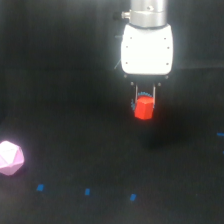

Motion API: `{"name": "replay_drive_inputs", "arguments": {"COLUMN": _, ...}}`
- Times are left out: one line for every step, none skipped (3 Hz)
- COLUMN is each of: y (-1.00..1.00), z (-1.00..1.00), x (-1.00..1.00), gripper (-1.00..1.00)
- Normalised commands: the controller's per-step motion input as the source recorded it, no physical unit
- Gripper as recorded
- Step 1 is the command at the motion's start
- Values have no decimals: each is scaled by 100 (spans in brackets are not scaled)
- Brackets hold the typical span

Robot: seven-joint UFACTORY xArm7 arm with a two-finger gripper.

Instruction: Pick up the red object from the table

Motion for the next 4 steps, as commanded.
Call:
{"name": "replay_drive_inputs", "arguments": {"y": 20, "z": -11, "x": 12, "gripper": -100}}
{"name": "replay_drive_inputs", "arguments": {"y": -81, "z": 58, "x": -35, "gripper": -100}}
{"name": "replay_drive_inputs", "arguments": {"y": -20, "z": -70, "x": -34, "gripper": -79}}
{"name": "replay_drive_inputs", "arguments": {"y": 30, "z": -13, "x": -51, "gripper": -64}}
